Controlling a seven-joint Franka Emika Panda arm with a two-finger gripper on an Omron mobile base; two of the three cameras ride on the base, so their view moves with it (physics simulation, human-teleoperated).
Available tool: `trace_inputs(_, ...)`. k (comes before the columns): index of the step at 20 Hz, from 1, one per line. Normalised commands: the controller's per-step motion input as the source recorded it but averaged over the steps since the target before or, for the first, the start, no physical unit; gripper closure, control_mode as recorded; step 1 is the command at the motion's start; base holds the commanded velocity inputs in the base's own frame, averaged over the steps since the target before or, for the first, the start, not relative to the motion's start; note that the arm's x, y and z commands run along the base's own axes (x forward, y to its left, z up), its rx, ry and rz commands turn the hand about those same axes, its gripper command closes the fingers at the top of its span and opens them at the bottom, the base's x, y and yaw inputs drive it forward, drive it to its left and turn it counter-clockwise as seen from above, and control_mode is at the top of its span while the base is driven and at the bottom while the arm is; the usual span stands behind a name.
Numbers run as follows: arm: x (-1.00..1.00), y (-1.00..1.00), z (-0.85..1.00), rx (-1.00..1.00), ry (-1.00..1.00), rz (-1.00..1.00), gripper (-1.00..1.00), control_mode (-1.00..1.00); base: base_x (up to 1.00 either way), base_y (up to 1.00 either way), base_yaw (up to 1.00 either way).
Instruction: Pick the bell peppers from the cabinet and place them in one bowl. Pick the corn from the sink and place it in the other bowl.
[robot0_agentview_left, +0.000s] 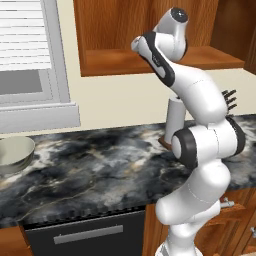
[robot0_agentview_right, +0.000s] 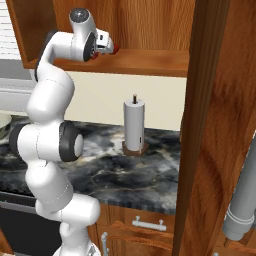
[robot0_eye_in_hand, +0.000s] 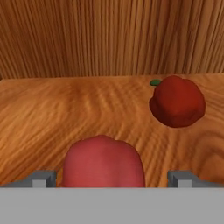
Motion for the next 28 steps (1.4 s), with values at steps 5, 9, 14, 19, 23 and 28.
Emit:
trace_inputs(5,0.14,0.0,0.0,0.0,0.01,0.0,-1.0,-1.0,0.0,0.0,0.0)
trace_inputs(9,0.0,0.0,0.0,0.0,0.0,0.0,-1.0,-1.0,0.0,0.0,0.0)
trace_inputs(14,0.0,0.0,0.0,0.0,0.01,0.0,-1.0,-1.0,0.0,0.0,0.0)
trace_inputs(19,0.0,0.0,0.0,0.0,0.0,0.0,-1.0,-1.0,0.0,0.0,0.0)
trace_inputs(23,0.0,0.0,0.0,0.0,0.0,0.0,1.0,-1.0,0.0,0.0,0.0)
trace_inputs(28,0.0,0.0,0.0,0.0,0.0,0.0,1.0,-1.0,0.0,0.0,0.0)
